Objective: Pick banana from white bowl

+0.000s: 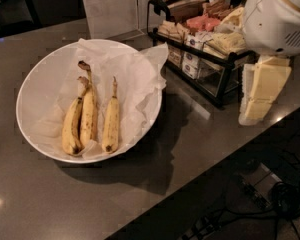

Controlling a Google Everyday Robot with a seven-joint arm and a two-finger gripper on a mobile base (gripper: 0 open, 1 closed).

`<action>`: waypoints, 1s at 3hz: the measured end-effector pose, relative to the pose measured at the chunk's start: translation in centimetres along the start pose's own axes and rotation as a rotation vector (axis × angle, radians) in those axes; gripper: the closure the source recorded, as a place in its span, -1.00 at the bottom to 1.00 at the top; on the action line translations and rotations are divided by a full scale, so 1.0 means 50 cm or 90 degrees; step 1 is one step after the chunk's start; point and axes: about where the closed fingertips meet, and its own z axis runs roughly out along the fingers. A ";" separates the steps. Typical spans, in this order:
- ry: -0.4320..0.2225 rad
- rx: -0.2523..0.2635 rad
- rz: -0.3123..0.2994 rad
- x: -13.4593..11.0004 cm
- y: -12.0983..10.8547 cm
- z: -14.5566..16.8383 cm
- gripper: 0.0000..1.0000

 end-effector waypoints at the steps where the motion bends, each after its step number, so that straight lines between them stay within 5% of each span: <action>1: -0.032 -0.007 -0.100 -0.081 -0.001 0.003 -1.00; 3: -0.138 -0.051 -0.282 -0.251 0.006 0.000 -1.00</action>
Offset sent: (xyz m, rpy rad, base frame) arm -0.0162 0.1262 0.0108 0.0216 0.0014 0.5536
